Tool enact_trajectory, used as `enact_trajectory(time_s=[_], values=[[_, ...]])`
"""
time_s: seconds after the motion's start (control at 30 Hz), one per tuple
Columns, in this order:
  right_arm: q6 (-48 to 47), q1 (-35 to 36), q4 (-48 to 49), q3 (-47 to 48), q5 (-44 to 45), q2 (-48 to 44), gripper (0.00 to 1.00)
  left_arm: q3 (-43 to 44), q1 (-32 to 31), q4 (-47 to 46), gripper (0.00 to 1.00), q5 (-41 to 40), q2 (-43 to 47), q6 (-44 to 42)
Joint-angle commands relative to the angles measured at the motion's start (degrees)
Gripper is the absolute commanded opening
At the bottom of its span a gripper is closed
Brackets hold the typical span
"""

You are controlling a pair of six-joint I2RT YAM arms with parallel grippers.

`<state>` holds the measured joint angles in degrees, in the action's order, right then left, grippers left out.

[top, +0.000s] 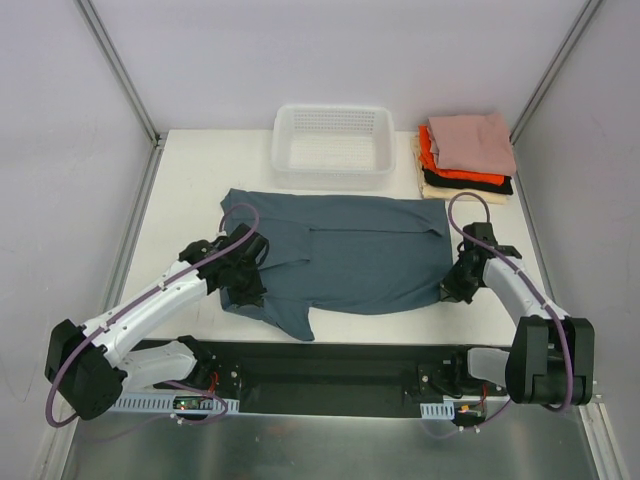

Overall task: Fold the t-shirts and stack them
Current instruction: Fold the tshirt

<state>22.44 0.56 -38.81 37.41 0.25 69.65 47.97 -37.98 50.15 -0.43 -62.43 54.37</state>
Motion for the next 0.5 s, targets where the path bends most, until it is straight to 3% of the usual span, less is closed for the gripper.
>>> enact_trajectory(time_s=[0.0,0.47], values=[[-1.5,0.8,-0.2,6.5,-2.5,2.5,0.01,4.8,2.7,-1.2,0.0,0.3,-0.8,-4.9],[-4.7,1.1,-5.6,21.8,-2.6,10.9,0.01,15.7,12.0,-2.9,0.0,3.4,-7.1,-12.3]])
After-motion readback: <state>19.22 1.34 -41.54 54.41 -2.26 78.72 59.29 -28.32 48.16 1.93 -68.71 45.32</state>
